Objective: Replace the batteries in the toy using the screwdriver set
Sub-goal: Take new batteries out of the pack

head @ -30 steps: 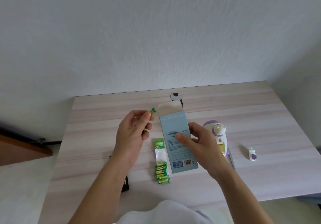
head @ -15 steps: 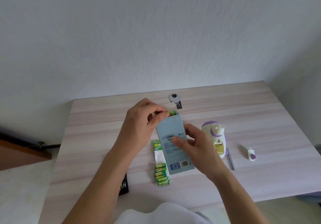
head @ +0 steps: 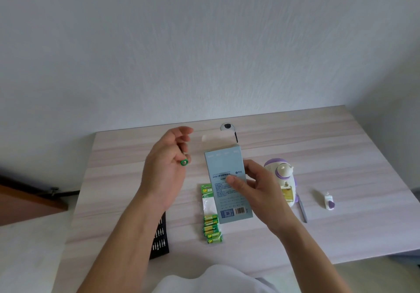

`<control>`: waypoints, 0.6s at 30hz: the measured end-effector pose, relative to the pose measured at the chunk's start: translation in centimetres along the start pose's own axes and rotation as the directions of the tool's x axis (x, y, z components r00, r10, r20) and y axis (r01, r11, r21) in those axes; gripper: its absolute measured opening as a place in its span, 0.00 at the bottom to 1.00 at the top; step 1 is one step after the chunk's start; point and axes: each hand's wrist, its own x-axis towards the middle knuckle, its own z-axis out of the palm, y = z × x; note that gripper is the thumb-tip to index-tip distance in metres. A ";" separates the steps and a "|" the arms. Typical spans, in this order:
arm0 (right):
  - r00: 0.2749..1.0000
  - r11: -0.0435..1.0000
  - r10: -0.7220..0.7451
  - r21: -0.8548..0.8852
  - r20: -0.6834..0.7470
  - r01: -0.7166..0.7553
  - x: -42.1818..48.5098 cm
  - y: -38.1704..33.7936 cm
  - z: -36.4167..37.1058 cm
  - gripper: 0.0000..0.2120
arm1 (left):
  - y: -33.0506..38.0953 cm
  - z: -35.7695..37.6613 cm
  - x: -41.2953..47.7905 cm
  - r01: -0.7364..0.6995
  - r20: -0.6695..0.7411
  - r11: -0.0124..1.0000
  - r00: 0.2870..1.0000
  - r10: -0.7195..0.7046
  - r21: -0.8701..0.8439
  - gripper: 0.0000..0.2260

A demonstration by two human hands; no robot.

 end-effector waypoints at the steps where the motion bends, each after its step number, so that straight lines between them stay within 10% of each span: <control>1: 1.000 1.000 0.004 0.001 -0.001 -0.004 0.0 0.0 0.0 0.16 | 0.1 -0.1 -0.2 0.039 -0.014 0.998 0.999 -0.040 -0.058 0.22; 18: 1.000 1.000 0.020 -0.016 0.022 -0.019 0.0 0.5 0.2 0.15 | -1.8 -0.4 -1.2 0.284 -0.034 0.839 0.941 -0.337 -0.465 0.17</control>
